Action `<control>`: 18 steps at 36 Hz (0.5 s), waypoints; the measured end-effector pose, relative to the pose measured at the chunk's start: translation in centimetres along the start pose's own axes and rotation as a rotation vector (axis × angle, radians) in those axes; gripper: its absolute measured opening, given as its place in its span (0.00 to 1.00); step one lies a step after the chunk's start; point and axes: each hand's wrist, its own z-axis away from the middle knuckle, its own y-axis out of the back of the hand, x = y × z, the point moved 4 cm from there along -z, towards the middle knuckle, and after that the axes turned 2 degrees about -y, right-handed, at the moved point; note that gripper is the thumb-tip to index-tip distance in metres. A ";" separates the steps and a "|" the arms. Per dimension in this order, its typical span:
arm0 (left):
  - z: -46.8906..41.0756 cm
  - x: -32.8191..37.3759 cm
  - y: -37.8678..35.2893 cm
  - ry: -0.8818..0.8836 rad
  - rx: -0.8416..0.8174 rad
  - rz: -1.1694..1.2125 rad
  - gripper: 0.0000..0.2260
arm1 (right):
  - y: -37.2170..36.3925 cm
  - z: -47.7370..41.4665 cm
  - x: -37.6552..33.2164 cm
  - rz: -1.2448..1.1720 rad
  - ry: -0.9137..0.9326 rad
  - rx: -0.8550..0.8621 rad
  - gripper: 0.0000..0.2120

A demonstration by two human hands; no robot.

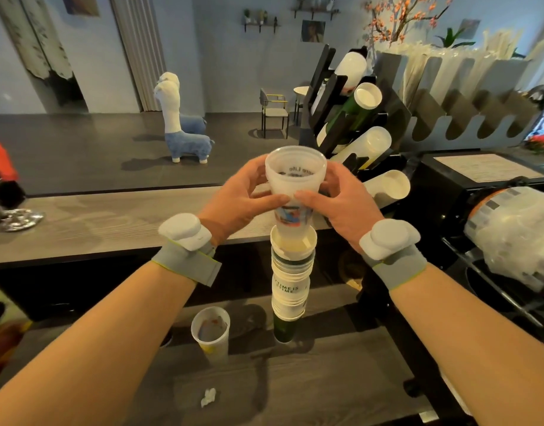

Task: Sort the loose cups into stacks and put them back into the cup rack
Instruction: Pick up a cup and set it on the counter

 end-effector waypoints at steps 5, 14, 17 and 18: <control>1.0 3.3 2.4 -0.035 0.040 0.007 0.32 | -1.1 -0.5 -3.6 -0.062 0.060 0.001 0.31; 7.3 0.0 6.9 0.095 0.072 -0.051 0.30 | -8.3 1.2 -2.4 -0.086 -0.003 -0.206 0.30; 10.5 -2.9 8.2 0.170 0.073 -0.046 0.33 | -11.9 2.6 0.2 -0.058 -0.078 -0.266 0.33; 12.1 -4.0 8.7 0.206 0.085 -0.041 0.35 | -13.7 3.2 1.0 -0.053 -0.093 -0.294 0.33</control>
